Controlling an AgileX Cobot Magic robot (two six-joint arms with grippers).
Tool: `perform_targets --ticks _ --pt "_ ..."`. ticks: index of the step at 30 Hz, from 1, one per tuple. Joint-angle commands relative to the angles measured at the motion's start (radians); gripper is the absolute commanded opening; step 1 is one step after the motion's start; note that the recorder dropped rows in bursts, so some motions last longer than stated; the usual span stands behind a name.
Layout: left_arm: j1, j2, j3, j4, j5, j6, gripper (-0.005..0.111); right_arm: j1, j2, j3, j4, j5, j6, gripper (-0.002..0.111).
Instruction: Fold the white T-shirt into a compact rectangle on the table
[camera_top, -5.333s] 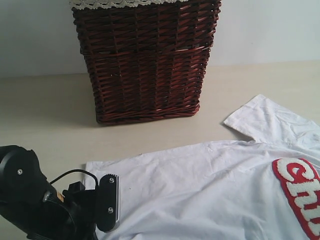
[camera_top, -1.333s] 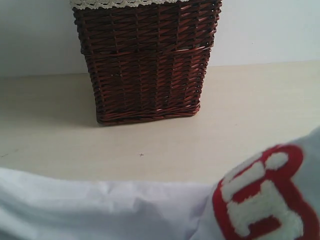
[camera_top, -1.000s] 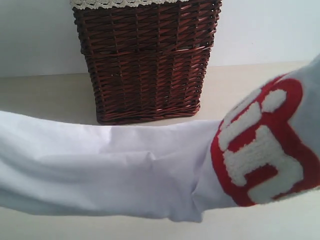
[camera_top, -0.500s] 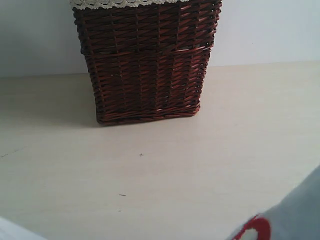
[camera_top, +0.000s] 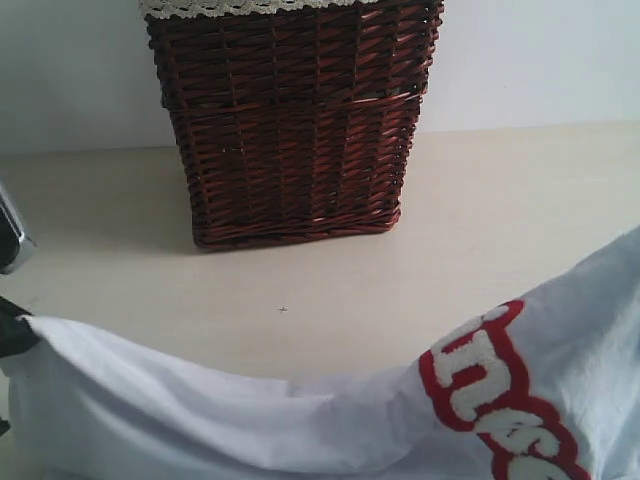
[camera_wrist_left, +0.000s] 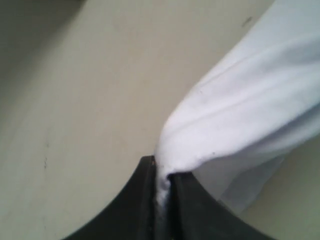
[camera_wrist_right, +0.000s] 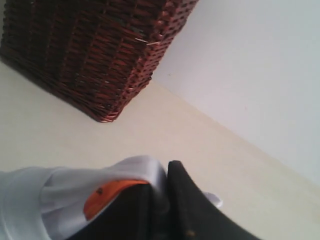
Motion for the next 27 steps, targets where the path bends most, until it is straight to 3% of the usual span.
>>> perform_targets --ticks 1,10,12,15,19,22,27 --pt "0.004 0.020 0.000 0.067 -0.109 -0.059 0.000 -0.004 0.099 0.005 0.058 -0.057 -0.017 0.000" --pt "0.004 0.097 0.000 0.121 -0.194 -0.059 0.000 -0.004 0.180 0.005 0.082 -0.071 -0.017 0.000" --pt "0.004 0.113 0.000 0.166 -0.233 -0.059 0.005 -0.004 0.182 0.005 0.097 -0.101 -0.017 0.001" --pt "0.021 0.139 0.000 0.234 -0.317 -0.059 0.021 -0.004 0.182 0.005 0.139 -0.183 -0.017 0.007" --pt "0.104 0.200 0.000 0.223 -0.443 -0.059 0.054 -0.004 0.185 0.005 0.207 -0.271 -0.017 0.020" --pt "0.179 0.262 0.000 0.217 -0.494 -0.059 0.075 -0.004 0.186 0.005 0.207 -0.276 -0.017 0.038" --pt "0.267 0.316 0.000 0.226 -0.586 -0.059 0.073 -0.004 0.186 0.005 0.234 -0.291 -0.017 0.073"
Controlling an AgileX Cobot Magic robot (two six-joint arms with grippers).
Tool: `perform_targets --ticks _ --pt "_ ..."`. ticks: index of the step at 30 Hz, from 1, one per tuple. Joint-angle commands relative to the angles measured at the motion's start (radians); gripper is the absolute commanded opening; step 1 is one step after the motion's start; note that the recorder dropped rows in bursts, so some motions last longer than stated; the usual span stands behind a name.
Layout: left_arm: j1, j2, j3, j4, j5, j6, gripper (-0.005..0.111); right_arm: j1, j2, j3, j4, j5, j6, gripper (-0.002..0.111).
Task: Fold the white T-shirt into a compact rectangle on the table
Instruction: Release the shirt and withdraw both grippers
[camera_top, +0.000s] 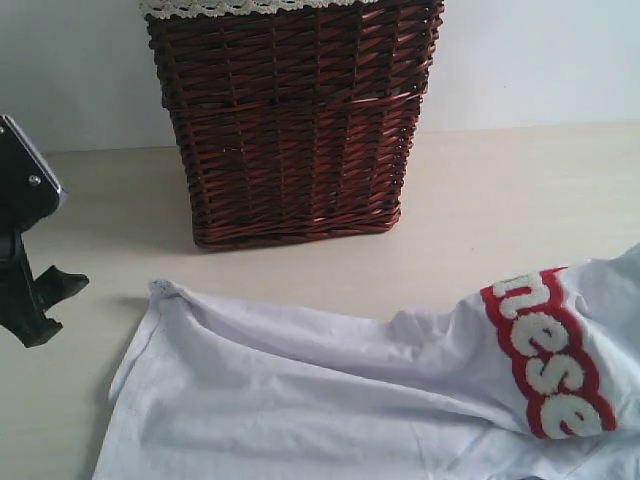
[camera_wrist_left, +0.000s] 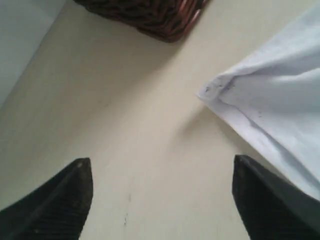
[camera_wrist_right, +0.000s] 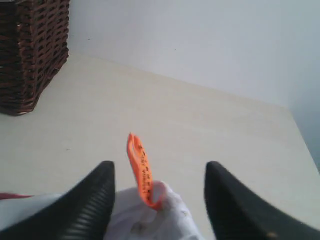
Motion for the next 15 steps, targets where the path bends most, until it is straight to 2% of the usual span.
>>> perform_targets --ticks 1,4,6,9,10,11,12,13,14,15 --pt "0.070 0.029 0.000 0.008 -0.123 -0.004 0.072 -0.004 0.004 0.005 0.065 -0.034 -0.011 0.074" --pt "0.094 0.003 0.000 0.008 -0.217 -0.004 0.068 -0.004 0.004 -0.020 0.087 -0.062 -0.011 0.073" --pt "0.105 -0.028 -0.004 0.008 -0.269 -0.004 0.061 -0.004 0.001 -0.056 0.088 -0.061 -0.011 0.072" --pt "0.128 -0.119 -0.016 0.004 -0.355 -0.004 0.034 -0.004 -0.011 -0.154 0.096 0.014 0.026 0.070" --pt "0.141 -0.196 -0.018 -0.014 -0.391 -0.009 0.012 -0.004 -0.021 -0.217 0.097 0.098 0.067 0.062" --pt "0.151 -0.239 -0.018 -0.029 -0.394 -0.031 0.000 -0.004 -0.030 -0.250 0.094 0.143 0.083 0.054" --pt "0.172 -0.314 -0.018 -0.081 -0.365 -0.100 0.001 -0.004 -0.050 -0.302 0.087 0.216 0.084 0.034" --pt "0.183 -0.358 -0.018 -0.110 -0.327 -0.156 0.001 -0.004 -0.065 -0.325 0.074 0.248 0.084 0.022" --pt "0.208 -0.440 -0.012 -0.151 -0.241 -0.265 0.001 -0.004 -0.097 -0.352 0.041 0.283 0.084 -0.001" --pt "0.222 -0.486 0.000 -0.162 -0.193 -0.326 0.001 -0.004 -0.117 -0.359 0.012 0.298 0.087 0.000"
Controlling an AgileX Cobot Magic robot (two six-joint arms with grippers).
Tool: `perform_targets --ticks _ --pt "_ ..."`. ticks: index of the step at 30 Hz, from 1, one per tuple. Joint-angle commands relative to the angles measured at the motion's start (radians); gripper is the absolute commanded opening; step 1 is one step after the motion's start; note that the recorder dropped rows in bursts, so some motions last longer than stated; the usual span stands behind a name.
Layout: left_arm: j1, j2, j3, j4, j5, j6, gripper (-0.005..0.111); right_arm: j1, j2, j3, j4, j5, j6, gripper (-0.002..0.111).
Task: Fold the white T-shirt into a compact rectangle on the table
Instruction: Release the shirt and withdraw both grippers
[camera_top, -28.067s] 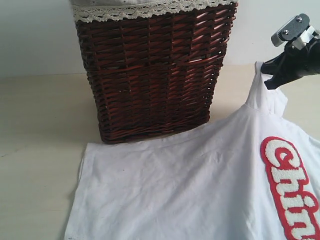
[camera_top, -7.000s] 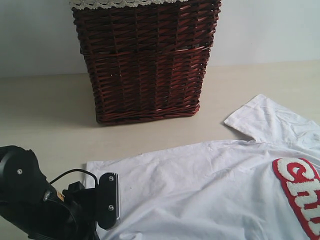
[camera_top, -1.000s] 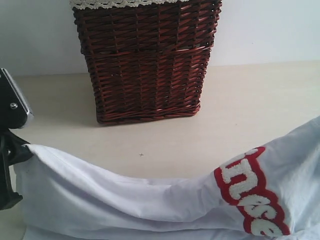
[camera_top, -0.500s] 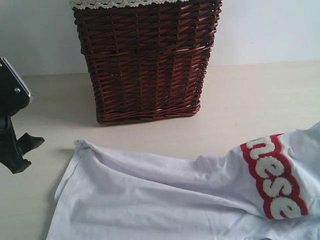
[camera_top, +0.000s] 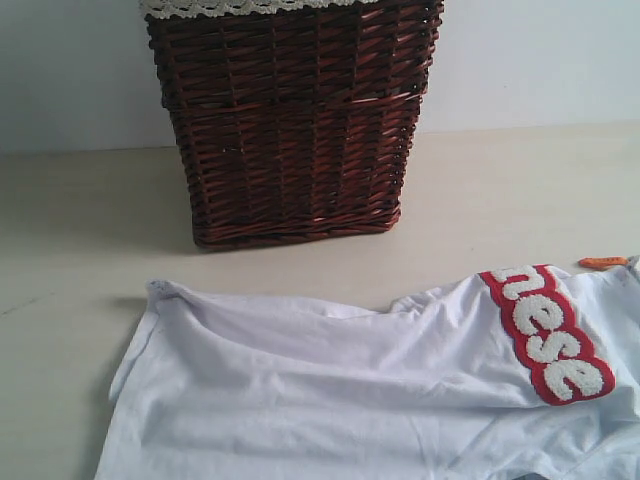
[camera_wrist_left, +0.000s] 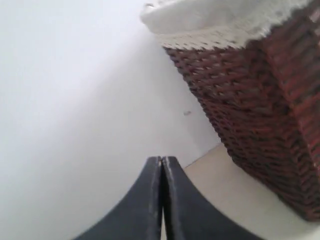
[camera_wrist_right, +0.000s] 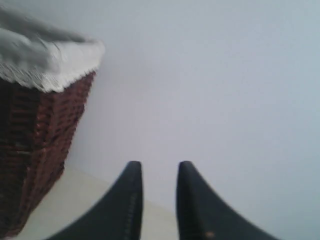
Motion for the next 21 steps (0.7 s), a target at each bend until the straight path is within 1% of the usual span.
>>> perform_targets --ticks 1,2,3,4,5,6,8,9,10,12,13,16,19,20,21 --pt "0.074 -0.242 0.053 -0.096 0.208 -0.298 0.001 -0.004 -0.108 -0.055 -0.145 0.145 0.014 0.000" --pt "0.088 -0.294 0.084 -0.096 0.230 -0.356 0.001 -0.004 -0.136 -0.055 -0.195 0.164 0.014 0.000" --pt "0.113 -0.403 0.165 -0.096 0.246 -0.442 0.001 -0.004 -0.198 -0.055 -0.299 0.187 0.012 0.000" --pt "0.129 -0.502 0.250 -0.096 0.244 -0.481 0.001 -0.004 -0.257 -0.055 -0.353 0.185 0.012 0.000" --pt "0.138 -0.561 0.295 -0.096 0.244 -0.478 0.001 -0.004 -0.302 -0.055 -0.368 0.172 0.012 0.000" --pt "0.142 -0.631 0.366 -0.096 0.244 -0.476 0.001 -0.004 -0.359 -0.055 -0.368 0.144 0.012 0.000" --pt "0.142 -0.734 0.449 -0.096 0.248 -0.473 0.001 -0.004 -0.424 -0.055 -0.357 0.110 0.030 0.000" --pt "0.142 -0.761 0.473 -0.096 0.248 -0.474 0.001 -0.004 -0.433 -0.055 -0.364 0.086 0.084 0.000" --pt "0.142 -0.800 0.501 -0.096 0.248 -0.474 0.001 -0.004 -0.433 -0.055 -0.385 0.063 0.181 0.000" --pt "0.142 -0.837 0.530 -0.096 0.248 -0.474 0.001 -0.004 -0.433 -0.041 -0.456 0.020 0.381 0.000" --pt "0.142 -0.846 0.534 -0.096 0.248 -0.474 0.001 -0.004 -0.433 -0.030 -0.488 0.008 0.436 0.000" --pt "0.143 -0.862 0.555 -0.096 0.244 -0.474 0.001 -0.004 -0.433 0.015 -0.600 -0.013 0.499 0.000" --pt "0.143 -0.915 0.617 -0.094 0.229 -0.474 0.001 -0.004 -0.433 0.073 -0.698 -0.045 0.505 0.000" --pt "0.141 -0.944 0.618 -0.092 0.229 -0.474 0.001 -0.004 -0.433 0.093 -0.709 -0.045 0.505 0.000" --pt "0.141 -0.973 0.618 -0.092 0.279 -0.474 0.001 -0.004 -0.431 0.112 -0.712 -0.047 0.505 0.000"
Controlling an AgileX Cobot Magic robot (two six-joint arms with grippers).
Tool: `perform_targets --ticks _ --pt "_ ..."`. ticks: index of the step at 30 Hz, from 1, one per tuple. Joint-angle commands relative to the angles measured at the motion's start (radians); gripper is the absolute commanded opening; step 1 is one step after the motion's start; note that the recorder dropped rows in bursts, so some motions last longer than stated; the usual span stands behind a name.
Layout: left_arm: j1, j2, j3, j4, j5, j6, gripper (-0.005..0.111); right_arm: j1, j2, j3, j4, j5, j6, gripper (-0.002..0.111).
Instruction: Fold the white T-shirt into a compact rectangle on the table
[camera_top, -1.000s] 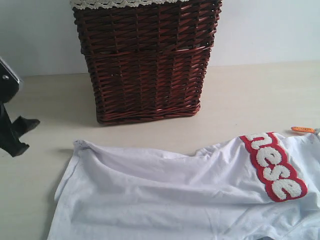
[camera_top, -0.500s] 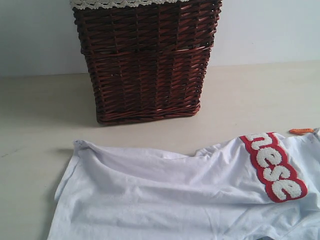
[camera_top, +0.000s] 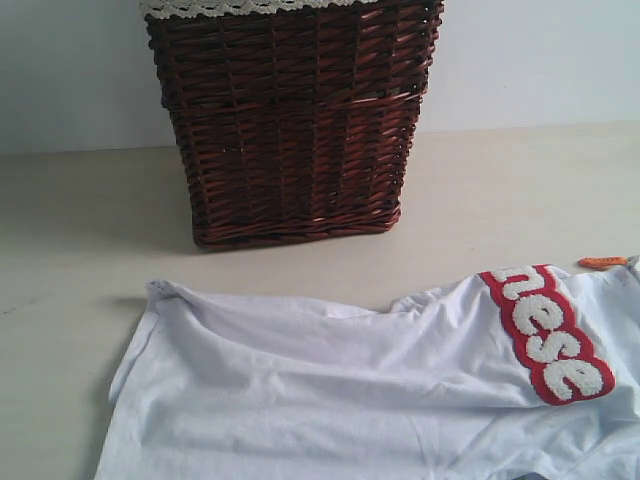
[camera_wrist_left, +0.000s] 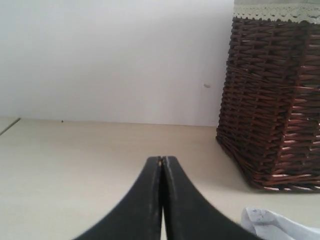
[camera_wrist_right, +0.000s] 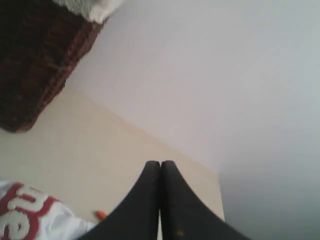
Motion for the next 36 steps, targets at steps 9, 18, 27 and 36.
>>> perform_targets --ticks 9,18,27,36 --pt "-0.058 -0.093 0.032 -0.009 0.268 -0.007 0.001 -0.004 0.034 0.210 -0.067 -0.055 0.021 0.000" --pt "-0.169 -0.093 0.032 -0.009 0.270 -0.007 0.001 -0.004 0.091 0.336 -0.031 -0.182 0.021 0.000" --pt "-0.169 -0.093 0.032 -0.009 0.272 -0.007 0.001 0.098 0.278 0.346 0.122 -0.387 -0.141 0.000" --pt "-0.169 -0.093 0.032 -0.007 0.272 -0.007 0.001 0.126 0.745 0.238 0.272 -0.328 -0.352 0.000"
